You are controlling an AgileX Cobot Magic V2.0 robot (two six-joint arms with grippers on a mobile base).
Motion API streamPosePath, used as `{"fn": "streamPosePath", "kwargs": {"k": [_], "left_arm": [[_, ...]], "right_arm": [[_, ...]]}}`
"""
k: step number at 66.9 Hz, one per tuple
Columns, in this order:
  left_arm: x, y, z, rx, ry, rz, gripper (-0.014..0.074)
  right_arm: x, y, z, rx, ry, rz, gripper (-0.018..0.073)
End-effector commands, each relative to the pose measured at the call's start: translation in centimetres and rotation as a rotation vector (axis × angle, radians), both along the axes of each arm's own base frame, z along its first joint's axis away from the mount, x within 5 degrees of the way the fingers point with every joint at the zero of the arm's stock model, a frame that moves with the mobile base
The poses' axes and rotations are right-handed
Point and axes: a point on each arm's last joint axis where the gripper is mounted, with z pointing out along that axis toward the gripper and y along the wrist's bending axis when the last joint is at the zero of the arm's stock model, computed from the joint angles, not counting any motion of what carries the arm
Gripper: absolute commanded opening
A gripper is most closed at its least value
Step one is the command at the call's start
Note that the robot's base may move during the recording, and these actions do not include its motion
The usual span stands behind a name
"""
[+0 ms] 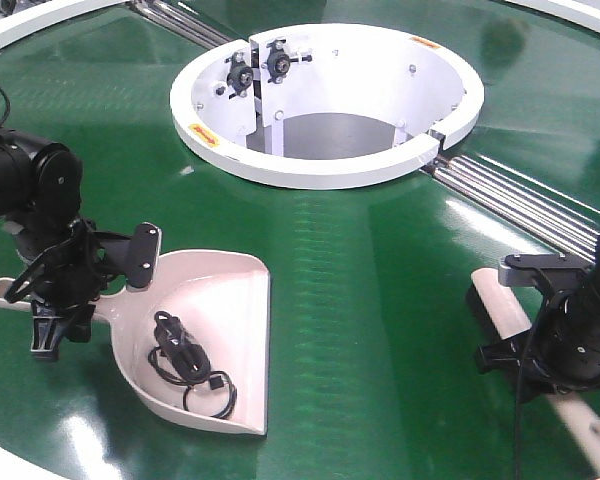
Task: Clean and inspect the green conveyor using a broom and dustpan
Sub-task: 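Open both grippers, releasing the dustpan and brush, and raise the arms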
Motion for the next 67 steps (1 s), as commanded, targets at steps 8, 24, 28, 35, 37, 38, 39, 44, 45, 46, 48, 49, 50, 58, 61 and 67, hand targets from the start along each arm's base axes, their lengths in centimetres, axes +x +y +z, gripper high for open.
{"fn": "streamPosePath", "kwargs": {"k": [8, 24, 28, 35, 37, 38, 39, 44, 45, 46, 48, 49, 50, 58, 61, 67], "left_arm": [[-0.1, -0.6, 2.2, -0.068, -0.063, 0.031, 0.0321], [0.1, -0.7, 2.3, -0.099, -0.098, 0.194, 0.0553], [0.2, -0.7, 2.3, -0.106, -0.104, 0.249, 0.06], [0.2, -0.7, 2.3, -0.115, -0.112, 0.336, 0.0647], [0.2, -0.7, 2.4, -0.118, -0.115, 0.358, 0.0653], [0.2, -0.7, 2.4, -0.12, -0.117, 0.368, 0.0654], [0.2, -0.7, 2.4, -0.12, -0.118, 0.371, 0.0654], [0.1, -0.7, 2.7, -0.125, -0.125, 0.39, 0.0649], [0.1, -0.7, 2.8, -0.126, -0.127, 0.393, 0.0648], [0.0, -0.7, 2.9, -0.128, -0.13, 0.394, 0.0647], [0.0, -0.7, 3.1, -0.131, -0.134, 0.395, 0.0644], [-0.1, -0.7, 3.2, -0.133, -0.137, 0.395, 0.0642], [-0.1, -0.7, 3.3, -0.133, -0.138, 0.395, 0.0641], [-0.8, -0.6, 4.8, -0.158, -0.168, 0.397, 0.0616], [-1.1, -0.6, 5.5, -0.174, -0.183, 0.399, 0.0605], [-1.8, -0.5, 7.3, -0.221, -0.232, 0.403, 0.058]], "right_arm": [[0.3, -0.2, 1.3, -0.005, -0.054, 0.011, 0.0489], [0.3, -0.2, 1.3, -0.006, -0.055, 0.011, 0.065], [0.3, -0.2, 1.4, -0.005, -0.059, 0.011, 0.0651], [0.2, -0.2, 2.2, -0.003, -0.086, 0.011, 0.0642], [0.0, -0.2, 2.5, -0.001, -0.101, 0.01, 0.0638], [0.0, -0.2, 2.7, -0.001, -0.109, 0.01, 0.0634], [-0.1, -0.2, 2.8, 0.0, -0.113, 0.01, 0.0633], [-0.4, -0.3, 3.8, 0.003, -0.155, 0.01, 0.0624], [-0.5, -0.3, 4.0, 0.004, -0.162, 0.01, 0.0622], [-0.6, -0.3, 4.2, 0.005, -0.171, 0.01, 0.0619], [-0.8, -0.3, 4.7, 0.007, -0.19, 0.01, 0.0615], [-0.9, -0.3, 4.9, 0.007, -0.198, 0.01, 0.0612], [-1.0, -0.3, 5.1, 0.008, -0.208, 0.01, 0.061], [-1.6, -0.4, 6.7, 0.016, -0.293, 0.009, 0.0588], [-1.8, -0.4, 7.3, 0.019, -0.332, 0.009, 0.0583], [-2.3, -0.4, 8.4, 0.03, -0.397, 0.005, 0.0577]]}}
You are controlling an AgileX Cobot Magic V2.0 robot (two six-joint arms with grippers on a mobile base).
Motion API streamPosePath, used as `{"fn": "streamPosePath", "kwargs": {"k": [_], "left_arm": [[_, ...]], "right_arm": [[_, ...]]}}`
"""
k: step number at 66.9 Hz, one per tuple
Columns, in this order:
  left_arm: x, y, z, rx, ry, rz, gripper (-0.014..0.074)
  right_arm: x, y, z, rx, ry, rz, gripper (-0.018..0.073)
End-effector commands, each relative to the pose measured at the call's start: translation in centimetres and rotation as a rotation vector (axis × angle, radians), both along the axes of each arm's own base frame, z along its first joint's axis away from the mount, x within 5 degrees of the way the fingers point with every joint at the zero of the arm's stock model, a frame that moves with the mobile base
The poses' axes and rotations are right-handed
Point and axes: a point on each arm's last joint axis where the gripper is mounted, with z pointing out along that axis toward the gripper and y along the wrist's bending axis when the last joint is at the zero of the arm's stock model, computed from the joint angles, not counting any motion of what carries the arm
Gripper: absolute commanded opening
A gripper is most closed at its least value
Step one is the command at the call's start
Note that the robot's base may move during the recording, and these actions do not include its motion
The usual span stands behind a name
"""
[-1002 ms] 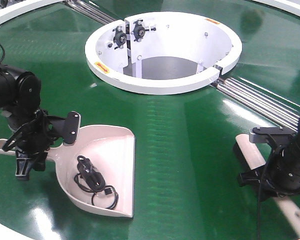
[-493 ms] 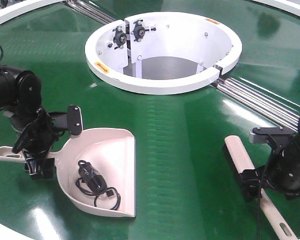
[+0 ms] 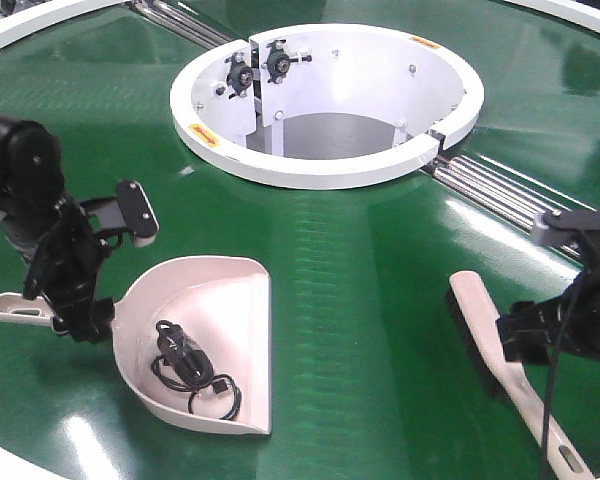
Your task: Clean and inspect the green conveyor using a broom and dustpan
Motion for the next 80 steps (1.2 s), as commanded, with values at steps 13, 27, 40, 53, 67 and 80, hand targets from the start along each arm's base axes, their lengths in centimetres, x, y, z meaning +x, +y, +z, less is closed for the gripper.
{"fn": "streamPosePath", "kwargs": {"k": [13, 27, 40, 53, 67, 80], "left_arm": [[-3.0, -0.4, 8.8, -0.211, -0.306, 0.039, 0.052], [-5.7, -0.4, 13.5, -0.393, -0.481, 0.102, 0.0461], [-8.7, 0.5, 16.8, -0.505, -0.573, 0.25, 0.042], [-11.7, 1.7, 17.4, -0.564, -0.702, 0.314, 0.0416], [-15.8, 3.3, 14.5, -0.757, -0.942, 0.433, 0.0416], [-21.5, 5.2, 10.3, -0.949, -1.189, 0.471, 0.0416]], "right_arm": [[-1.1, -0.1, 5.3, 0.042, -0.332, -0.004, 0.0578], [-3.2, -0.2, 9.7, 0.094, -0.647, -0.012, 0.0578], [-7.5, -0.1, 13.5, 0.109, -0.896, 0.077, 0.0578], [-12.7, -0.6, 15.9, 0.111, -1.07, 0.103, 0.0578], [-15.9, -1.2, 15.9, 0.07, -1.239, 0.097, 0.0578], [-16.7, -1.3, 9.9, 0.081, -1.228, 0.081, 0.0578]]}}
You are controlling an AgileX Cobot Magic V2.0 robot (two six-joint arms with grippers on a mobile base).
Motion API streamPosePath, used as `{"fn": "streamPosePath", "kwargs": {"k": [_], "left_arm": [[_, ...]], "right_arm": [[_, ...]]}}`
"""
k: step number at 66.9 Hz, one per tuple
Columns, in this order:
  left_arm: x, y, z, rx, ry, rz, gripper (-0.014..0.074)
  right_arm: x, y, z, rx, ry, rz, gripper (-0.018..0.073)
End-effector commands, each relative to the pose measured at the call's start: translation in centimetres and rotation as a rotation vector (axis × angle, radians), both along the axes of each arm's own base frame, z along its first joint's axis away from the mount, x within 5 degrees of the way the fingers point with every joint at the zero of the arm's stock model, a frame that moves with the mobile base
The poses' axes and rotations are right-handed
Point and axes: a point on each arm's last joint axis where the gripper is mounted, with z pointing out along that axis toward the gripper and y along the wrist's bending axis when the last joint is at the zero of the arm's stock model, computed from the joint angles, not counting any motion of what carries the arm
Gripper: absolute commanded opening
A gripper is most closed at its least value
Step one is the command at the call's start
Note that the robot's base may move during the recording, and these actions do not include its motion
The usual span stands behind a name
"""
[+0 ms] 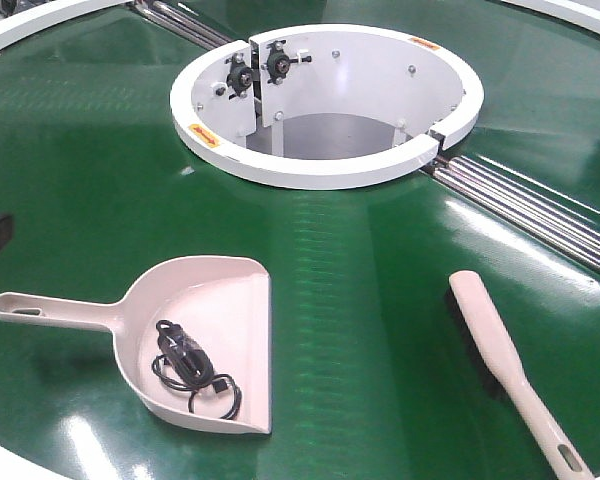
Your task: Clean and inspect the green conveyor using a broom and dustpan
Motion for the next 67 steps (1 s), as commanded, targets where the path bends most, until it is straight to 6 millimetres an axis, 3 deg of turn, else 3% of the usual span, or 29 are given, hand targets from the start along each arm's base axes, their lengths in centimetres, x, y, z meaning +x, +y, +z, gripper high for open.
{"fn": "streamPosePath", "kwargs": {"k": [1, 8, 16, 23, 31, 39, 46, 49, 67], "left_arm": [[-2.3, 0.8, 0.4, -0.114, -0.224, 0.028, 0.0416], [-4.1, 1.3, -2.1, -0.123, -0.242, 0.031, 0.0416], [-4.2, 1.3, -4.8, -0.136, -0.129, 0.031, 0.0416], [-4.2, 1.2, -5.7, -0.197, -0.073, 0.042, 0.0416], [-4.2, 1.2, -5.9, -0.169, -0.054, 0.039, 0.04], [-4.2, 1.2, -6.1, -0.096, -0.053, 0.029, 0.0251], [-4.2, 1.2, -6.3, -0.092, -0.037, 0.028, -0.0005], [-4.2, 1.2, -6.2, -0.093, -0.04, 0.028, -0.0009], [-4.2, 1.3, -5.7, -0.108, -0.094, 0.032, -0.0008]], "right_arm": [[-0.7, -0.2, -1.0, 0.011, -0.114, -0.014, 0.0578], [-1.5, -0.3, -4.5, 0.002, -0.12, -0.02, 0.0578], [-1.9, -0.4, -7.0, -0.062, -0.154, -0.023, 0.0578], [-1.7, -0.4, -8.2, -0.069, -0.146, -0.023, 0.0578], [-1.6, -0.4, -8.2, -0.059, -0.154, -0.025, 0.0546], [-1.6, -0.4, -8.3, -0.051, -0.143, -0.022, 0.039], [-1.6, -0.3, -8.4, 0.009, -0.128, -0.011, 0.0117], [-1.7, -0.2, -8.4, 0.026, -0.126, -0.008, -0.0003], [-1.7, -0.2, -8.4, 0.034, -0.125, -0.007, -0.0009]]}}
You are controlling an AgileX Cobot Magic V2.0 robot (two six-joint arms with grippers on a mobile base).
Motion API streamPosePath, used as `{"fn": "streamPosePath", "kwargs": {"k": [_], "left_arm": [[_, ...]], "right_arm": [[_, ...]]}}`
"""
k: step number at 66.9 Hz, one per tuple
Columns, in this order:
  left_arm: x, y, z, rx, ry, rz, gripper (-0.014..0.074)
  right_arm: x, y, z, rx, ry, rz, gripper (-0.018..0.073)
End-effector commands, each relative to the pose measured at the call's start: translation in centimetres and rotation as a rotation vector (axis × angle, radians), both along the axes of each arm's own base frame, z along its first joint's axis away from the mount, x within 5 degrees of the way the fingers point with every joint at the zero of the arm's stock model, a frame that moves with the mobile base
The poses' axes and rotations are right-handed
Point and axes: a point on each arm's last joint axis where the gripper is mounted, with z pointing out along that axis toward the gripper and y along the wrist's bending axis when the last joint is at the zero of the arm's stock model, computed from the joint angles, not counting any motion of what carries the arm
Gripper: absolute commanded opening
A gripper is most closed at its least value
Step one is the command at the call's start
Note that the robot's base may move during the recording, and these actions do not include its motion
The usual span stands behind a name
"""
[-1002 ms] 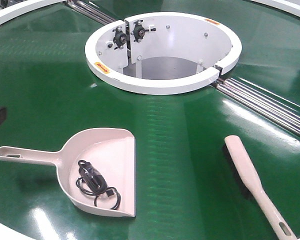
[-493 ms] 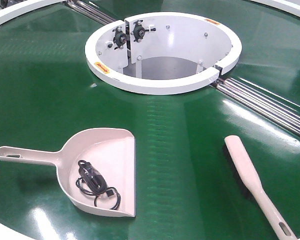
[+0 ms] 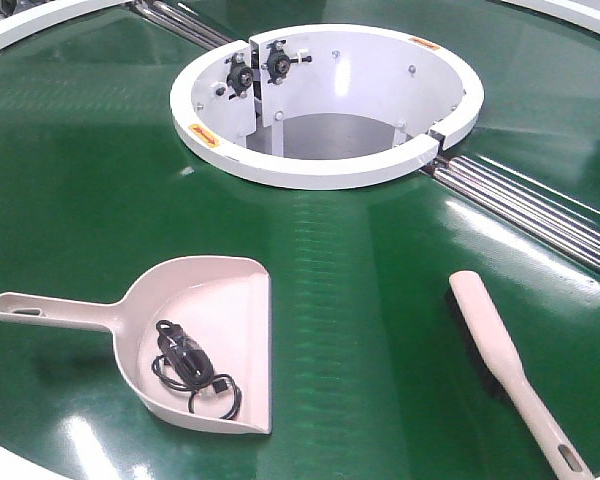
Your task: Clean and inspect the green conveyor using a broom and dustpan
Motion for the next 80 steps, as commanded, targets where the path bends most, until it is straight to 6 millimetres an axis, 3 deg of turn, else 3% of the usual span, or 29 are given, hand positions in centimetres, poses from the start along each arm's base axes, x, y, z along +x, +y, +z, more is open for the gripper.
{"fn": "streamPosePath", "kwargs": {"k": [1, 13, 50, 64, 74, 80], "left_arm": [[0.2, 0.0, 1.6, -0.03, -0.097, 0.005, -0.0008], [0.3, 0.1, 2.3, -0.05, -0.177, 0.014, -0.0008], [0.1, 0.1, 1.9, -0.041, -0.19, 0.014, -0.0008], [-1.9, 1.3, -2.7, -0.221, -0.223, 0.109, -0.0008], [-3.0, 1.6, -6.4, -0.228, -0.248, 0.131, -0.0008], [-3.4, 1.7, -7.0, -0.227, -0.21, 0.137, -0.0008]], "right_arm": [[0.0, -0.1, 1.4, 0.011, -0.079, -0.014, -0.0009], [0.0, -0.1, 1.4, 0.011, -0.079, -0.014, -0.0009], [0.0, -0.1, 1.4, 0.012, -0.079, -0.014, -0.001], [0.0, -0.1, 1.4, 0.012, -0.079, -0.015, -0.001], [0.0, -0.1, 1.4, 0.012, -0.079, -0.015, -0.001], [0.0, -0.1, 1.4, 0.012, -0.079, -0.015, -0.001]]}}
